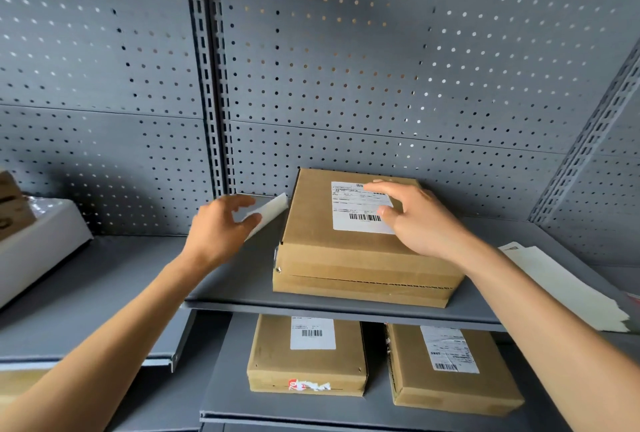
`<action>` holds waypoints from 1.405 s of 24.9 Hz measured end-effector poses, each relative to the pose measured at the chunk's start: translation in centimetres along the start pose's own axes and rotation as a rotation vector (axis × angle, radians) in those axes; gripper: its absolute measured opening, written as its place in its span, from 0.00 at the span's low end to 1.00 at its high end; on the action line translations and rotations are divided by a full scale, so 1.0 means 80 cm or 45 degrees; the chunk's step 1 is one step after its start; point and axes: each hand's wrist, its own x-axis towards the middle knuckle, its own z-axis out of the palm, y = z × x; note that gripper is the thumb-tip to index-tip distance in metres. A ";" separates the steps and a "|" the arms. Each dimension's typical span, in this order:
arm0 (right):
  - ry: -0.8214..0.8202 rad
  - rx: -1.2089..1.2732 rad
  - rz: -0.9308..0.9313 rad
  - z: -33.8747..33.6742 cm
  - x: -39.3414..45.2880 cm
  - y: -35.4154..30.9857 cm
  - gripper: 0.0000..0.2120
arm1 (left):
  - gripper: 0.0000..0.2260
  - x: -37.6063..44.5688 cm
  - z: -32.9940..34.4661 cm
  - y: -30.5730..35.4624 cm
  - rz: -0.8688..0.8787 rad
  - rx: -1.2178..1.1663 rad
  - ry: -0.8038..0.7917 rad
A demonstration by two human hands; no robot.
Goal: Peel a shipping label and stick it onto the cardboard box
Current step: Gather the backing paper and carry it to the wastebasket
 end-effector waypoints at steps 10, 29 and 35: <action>0.047 0.006 0.089 0.017 0.009 0.000 0.19 | 0.08 0.006 0.004 -0.020 0.009 0.250 -0.026; 0.285 0.193 -0.424 -0.006 -0.006 -0.091 0.29 | 0.05 -0.055 -0.119 0.092 0.372 -0.055 0.379; 0.346 0.335 -0.610 -0.005 -0.009 -0.102 0.21 | 0.04 -0.090 -0.136 0.123 0.440 0.031 0.465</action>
